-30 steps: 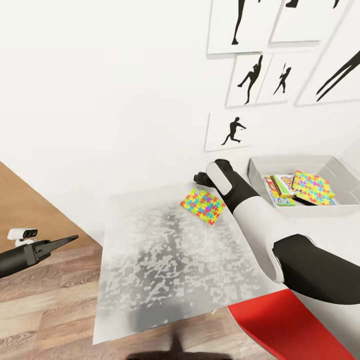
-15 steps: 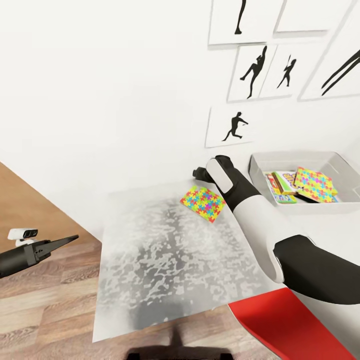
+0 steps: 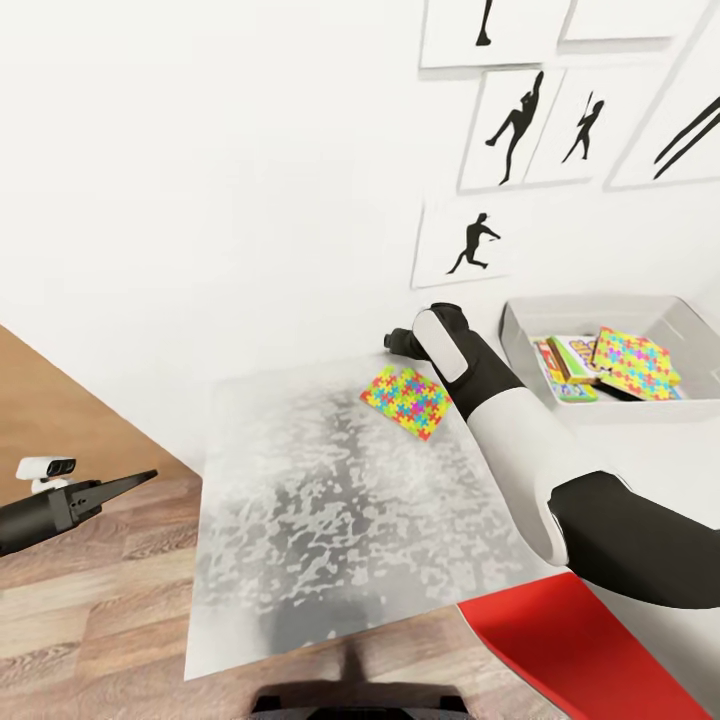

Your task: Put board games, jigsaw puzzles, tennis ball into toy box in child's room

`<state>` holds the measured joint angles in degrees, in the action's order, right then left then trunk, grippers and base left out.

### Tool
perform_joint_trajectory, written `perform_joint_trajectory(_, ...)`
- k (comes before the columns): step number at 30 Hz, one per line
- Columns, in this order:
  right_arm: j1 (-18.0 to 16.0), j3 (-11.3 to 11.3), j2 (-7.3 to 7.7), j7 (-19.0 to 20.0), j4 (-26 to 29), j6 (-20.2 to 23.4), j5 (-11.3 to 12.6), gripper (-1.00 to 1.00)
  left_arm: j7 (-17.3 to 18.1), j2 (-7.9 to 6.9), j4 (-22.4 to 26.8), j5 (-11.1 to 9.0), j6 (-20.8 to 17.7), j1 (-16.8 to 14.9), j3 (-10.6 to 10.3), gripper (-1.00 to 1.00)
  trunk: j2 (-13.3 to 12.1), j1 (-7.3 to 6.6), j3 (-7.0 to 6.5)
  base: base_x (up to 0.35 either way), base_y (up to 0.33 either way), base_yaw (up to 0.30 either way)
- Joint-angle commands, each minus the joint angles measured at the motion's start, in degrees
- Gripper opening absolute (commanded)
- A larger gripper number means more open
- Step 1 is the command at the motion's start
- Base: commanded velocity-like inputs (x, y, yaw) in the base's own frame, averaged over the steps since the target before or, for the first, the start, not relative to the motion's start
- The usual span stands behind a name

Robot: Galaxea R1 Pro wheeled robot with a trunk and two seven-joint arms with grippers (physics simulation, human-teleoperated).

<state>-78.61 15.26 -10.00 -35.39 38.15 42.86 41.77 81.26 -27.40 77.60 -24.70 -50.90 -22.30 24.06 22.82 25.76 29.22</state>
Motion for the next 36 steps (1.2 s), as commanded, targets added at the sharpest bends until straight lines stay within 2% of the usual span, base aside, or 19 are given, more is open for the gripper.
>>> perform_joint_trajectory(1, -0.06, 0.12, 0.0, -0.55, 0.05, 0.12, 0.51, 1.0, 0.14, -0.02, 0.01, -0.08, -0.6, -0.03, 0.01, 1.0, 0.1, 0.03, 0.18, 0.0, 0.0, 0.0)
perform_joint_trajectory(19, -0.19, -0.09, 0.0, -0.62, 0.36, 0.17, -0.38, 1.0, 0.13, -0.02, 0.01, -0.08, -0.6, -0.03, 0.02, 1.0, 0.1, 0.03, 1.86, 0.0, 0.0, 0.0)
perform_joint_trajectory(23, -0.27, -0.13, 0.0, -0.7, 2.49, 0.86, -0.51, 1.0, 0.13, -0.02, 0.01, -0.08, -0.6, -0.03, 0.02, 1.0, 0.1, 0.03, 2.23, 0.0, 0.0, 0.013)
perform_joint_trajectory(27, -0.57, -0.19, 0.0, -0.72, 3.84, 2.91, -0.54, 1.0, 0.13, -0.02, 0.01, -0.08, -0.6, -0.03, 0.02, 1.0, 0.1, 0.03, 2.36, 0.0, 0.0, 0.011)
perform_joint_trajectory(36, -1.7, -0.37, 0.0, -0.8, 4.19, 3.8, -0.55, 1.0, 0.13, -0.02, 0.01, -0.08, -0.6, -0.03, 0.02, 1.0, 0.1, 0.03, 2.41, 0.0, 0.0, 0.002)
